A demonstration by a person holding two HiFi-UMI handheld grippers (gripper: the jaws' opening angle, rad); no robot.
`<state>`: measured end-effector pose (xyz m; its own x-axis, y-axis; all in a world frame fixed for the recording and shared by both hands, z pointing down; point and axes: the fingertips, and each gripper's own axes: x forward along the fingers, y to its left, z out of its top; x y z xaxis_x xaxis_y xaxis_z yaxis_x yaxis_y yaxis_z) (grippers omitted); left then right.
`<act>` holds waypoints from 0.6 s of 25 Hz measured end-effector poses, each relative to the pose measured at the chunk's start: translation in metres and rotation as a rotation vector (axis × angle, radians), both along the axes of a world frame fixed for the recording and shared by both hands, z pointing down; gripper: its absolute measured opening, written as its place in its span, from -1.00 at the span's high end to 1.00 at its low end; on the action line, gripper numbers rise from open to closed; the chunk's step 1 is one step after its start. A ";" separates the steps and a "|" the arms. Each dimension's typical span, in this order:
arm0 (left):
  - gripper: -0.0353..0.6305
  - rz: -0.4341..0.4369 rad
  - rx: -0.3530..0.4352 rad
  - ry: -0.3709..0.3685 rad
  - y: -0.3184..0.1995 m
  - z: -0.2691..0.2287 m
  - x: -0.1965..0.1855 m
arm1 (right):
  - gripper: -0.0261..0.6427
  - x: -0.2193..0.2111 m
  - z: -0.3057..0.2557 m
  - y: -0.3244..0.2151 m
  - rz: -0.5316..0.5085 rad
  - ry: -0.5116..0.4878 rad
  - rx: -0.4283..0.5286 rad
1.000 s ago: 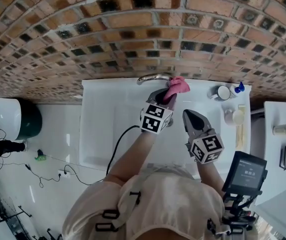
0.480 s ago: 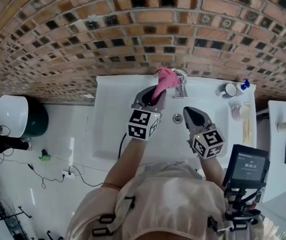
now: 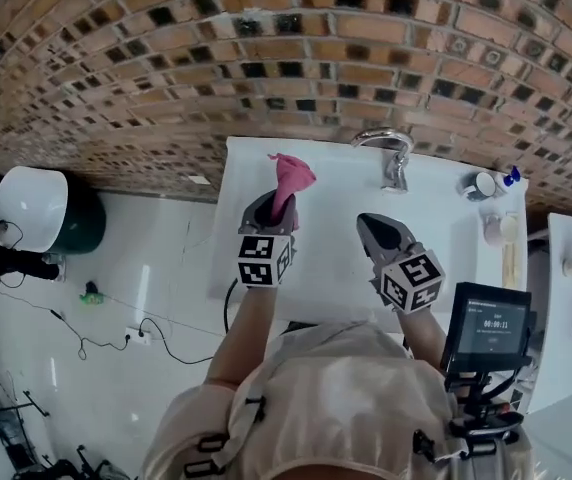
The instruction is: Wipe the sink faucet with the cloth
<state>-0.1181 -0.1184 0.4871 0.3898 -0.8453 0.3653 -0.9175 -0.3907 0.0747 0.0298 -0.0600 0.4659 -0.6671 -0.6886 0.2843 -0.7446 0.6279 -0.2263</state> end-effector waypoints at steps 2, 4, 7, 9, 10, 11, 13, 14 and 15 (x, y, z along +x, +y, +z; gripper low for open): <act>0.61 -0.026 -0.035 -0.006 0.008 0.018 -0.023 | 0.94 -0.017 0.005 0.004 -0.014 0.005 -0.015; 0.61 -0.049 -0.077 -0.013 0.016 0.040 -0.045 | 0.94 -0.032 0.010 0.007 -0.025 0.011 -0.031; 0.61 -0.071 -0.154 -0.032 0.027 0.077 -0.073 | 0.94 -0.051 0.020 0.012 -0.033 0.021 -0.059; 0.61 -0.079 -0.208 -0.046 0.034 0.104 -0.089 | 0.94 -0.061 0.027 0.016 -0.034 0.028 -0.077; 0.61 -0.081 -0.234 -0.049 0.037 0.117 -0.096 | 0.94 -0.065 0.030 0.018 -0.033 0.032 -0.086; 0.61 -0.080 -0.260 -0.050 0.039 0.129 -0.102 | 0.94 -0.069 0.034 0.020 -0.031 0.037 -0.094; 0.61 -0.066 -0.304 -0.053 0.043 0.152 -0.108 | 0.94 -0.074 0.041 0.023 -0.026 0.049 -0.110; 0.61 -0.058 -0.321 -0.055 0.044 0.161 -0.110 | 0.94 -0.075 0.044 0.024 -0.023 0.054 -0.116; 0.61 -0.054 -0.335 -0.057 0.045 0.169 -0.111 | 0.94 -0.075 0.047 0.025 -0.021 0.056 -0.121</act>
